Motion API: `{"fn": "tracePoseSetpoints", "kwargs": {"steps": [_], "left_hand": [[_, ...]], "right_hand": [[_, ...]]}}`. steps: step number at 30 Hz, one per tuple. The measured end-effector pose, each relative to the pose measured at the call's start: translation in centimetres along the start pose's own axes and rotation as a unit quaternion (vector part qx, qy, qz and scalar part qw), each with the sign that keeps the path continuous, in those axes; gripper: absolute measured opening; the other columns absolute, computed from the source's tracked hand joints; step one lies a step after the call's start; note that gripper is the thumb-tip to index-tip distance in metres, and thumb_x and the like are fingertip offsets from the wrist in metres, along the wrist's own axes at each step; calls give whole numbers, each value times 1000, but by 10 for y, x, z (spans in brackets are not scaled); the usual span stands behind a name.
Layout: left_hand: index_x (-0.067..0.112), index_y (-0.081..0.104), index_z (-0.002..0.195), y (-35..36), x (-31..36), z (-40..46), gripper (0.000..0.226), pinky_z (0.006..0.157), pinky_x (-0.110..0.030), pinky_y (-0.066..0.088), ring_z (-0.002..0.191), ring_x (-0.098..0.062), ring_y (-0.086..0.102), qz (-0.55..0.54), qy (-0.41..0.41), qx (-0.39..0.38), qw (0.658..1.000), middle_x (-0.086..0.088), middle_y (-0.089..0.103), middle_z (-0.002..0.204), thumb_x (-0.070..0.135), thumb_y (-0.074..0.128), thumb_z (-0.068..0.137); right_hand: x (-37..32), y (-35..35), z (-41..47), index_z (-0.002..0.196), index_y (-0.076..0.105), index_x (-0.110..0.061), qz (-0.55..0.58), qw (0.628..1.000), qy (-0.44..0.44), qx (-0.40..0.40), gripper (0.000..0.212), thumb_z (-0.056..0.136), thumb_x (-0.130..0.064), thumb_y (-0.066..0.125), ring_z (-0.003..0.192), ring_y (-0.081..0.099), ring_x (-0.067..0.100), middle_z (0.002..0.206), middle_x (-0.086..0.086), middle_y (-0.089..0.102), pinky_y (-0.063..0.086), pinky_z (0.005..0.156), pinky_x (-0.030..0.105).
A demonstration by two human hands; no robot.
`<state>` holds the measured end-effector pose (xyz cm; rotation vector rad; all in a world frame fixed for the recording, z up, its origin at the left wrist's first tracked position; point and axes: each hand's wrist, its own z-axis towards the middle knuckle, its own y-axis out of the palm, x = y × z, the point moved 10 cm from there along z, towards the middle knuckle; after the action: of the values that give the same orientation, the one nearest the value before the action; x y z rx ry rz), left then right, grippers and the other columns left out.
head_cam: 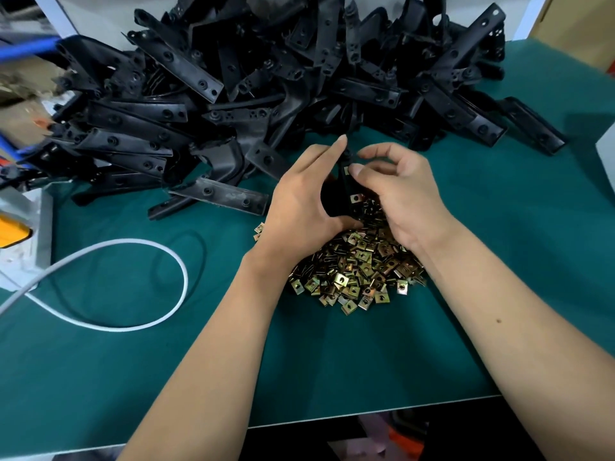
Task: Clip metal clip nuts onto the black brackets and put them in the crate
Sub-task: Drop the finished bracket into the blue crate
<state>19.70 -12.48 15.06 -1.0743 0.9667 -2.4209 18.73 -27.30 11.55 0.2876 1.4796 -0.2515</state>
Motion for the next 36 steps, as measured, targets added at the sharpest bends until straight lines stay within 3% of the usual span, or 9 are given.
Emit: {"fn": "tracePoseSetpoints", "kwargs": {"steps": [5,10,14,18,23,26,29,32,36], "left_hand": [[13,36,159,-3,1,-2,116,100,-34,51,115,-16,57,48,-46,22,998,4,52,136,37,97,63],[8,36,157,10,53,11,98,87,-44,55,114,-29,60,142,8,32,989,-5,53,140,21,85,74],[8,34,158,40,117,26,91,83,-39,50,108,-32,61,210,49,23,976,-10,51,141,17,79,80],[8,31,159,78,200,38,86,83,-36,45,106,-33,59,202,100,12,974,-11,49,142,7,69,81],[10,28,159,152,319,31,92,86,-39,43,108,-33,58,168,232,-48,957,-10,48,140,13,71,78],[9,30,158,204,384,6,94,87,-39,46,106,-31,61,173,311,-69,932,-9,51,136,11,75,75],[9,30,158,262,428,-27,97,89,-38,49,110,-29,62,123,353,-133,918,-6,52,133,17,82,77],[11,24,161,326,449,-76,106,97,-39,47,122,-29,57,58,380,-257,887,-6,47,140,23,87,76],[16,21,162,390,436,-141,105,103,-44,45,131,-32,47,33,372,-415,830,-8,39,145,27,86,80]], "right_hand": [[-15,-7,-10,93,80,-26,-100,993,-50,27,14,98,-27,67,86,74,5,86,-11,78,61,87,31],[-48,-37,-25,100,80,-28,-266,955,-120,47,18,82,-32,84,85,69,-1,88,-15,75,55,78,16],[-74,-99,-46,96,81,-31,-333,924,-131,135,16,80,-34,83,65,62,2,68,-15,67,45,59,15],[-92,-178,-82,95,79,-22,-329,911,-128,212,17,78,-23,80,73,66,19,76,-2,71,55,74,37],[-93,-301,-149,94,79,-25,-281,898,-99,323,16,77,-23,79,69,71,17,73,-1,74,55,69,25],[-80,-370,-197,90,77,-26,-279,881,-67,376,27,68,-38,68,69,73,19,72,-1,74,57,70,34],[-42,-432,-241,93,71,-26,-244,887,4,391,37,62,-46,66,70,73,31,74,8,75,57,70,42],[13,-485,-282,98,69,-19,-128,892,35,432,24,77,-28,75,70,62,27,81,20,70,51,71,45],[110,-529,-336,92,70,-6,-78,839,172,511,10,87,-6,79,70,62,19,79,14,67,47,74,39]]}}
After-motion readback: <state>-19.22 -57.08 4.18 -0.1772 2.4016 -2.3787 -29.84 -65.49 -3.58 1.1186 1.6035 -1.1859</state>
